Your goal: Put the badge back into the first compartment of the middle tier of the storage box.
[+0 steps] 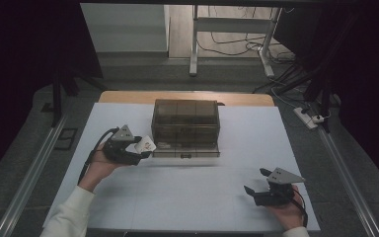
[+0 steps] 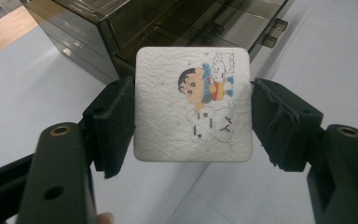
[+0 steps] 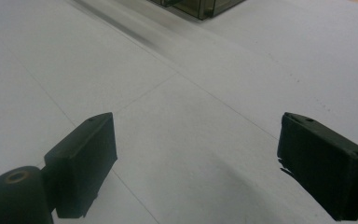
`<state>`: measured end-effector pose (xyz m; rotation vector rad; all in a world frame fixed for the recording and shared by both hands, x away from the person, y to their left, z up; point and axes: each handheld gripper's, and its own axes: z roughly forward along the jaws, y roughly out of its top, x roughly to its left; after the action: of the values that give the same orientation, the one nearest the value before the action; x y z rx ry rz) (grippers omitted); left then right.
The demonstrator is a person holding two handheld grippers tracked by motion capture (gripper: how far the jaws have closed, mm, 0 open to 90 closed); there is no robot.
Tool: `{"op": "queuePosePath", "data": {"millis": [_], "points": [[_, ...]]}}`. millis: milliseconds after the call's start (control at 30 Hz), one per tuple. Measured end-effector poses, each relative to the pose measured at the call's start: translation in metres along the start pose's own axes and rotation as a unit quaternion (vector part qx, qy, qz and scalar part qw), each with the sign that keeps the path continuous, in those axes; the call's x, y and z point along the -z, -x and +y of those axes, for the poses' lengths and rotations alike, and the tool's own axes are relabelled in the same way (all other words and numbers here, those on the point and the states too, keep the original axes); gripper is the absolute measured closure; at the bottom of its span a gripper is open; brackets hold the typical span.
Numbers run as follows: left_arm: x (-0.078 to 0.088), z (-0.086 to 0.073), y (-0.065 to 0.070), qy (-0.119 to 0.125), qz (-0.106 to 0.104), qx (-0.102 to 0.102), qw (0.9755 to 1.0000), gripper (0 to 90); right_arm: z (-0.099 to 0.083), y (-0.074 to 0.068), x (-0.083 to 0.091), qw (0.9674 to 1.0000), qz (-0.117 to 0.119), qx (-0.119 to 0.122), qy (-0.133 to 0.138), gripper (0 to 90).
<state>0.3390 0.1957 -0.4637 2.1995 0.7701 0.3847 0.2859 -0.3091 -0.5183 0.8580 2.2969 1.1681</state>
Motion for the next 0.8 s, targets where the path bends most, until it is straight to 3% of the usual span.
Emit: {"op": "queuePosePath", "data": {"millis": [800], "points": [[-0.027,0.018,0.0,-0.007,-0.019,-0.007,0.9998,32.4,0.0,0.0,0.0,1.0,0.001,0.0,-0.003,11.4]]}}
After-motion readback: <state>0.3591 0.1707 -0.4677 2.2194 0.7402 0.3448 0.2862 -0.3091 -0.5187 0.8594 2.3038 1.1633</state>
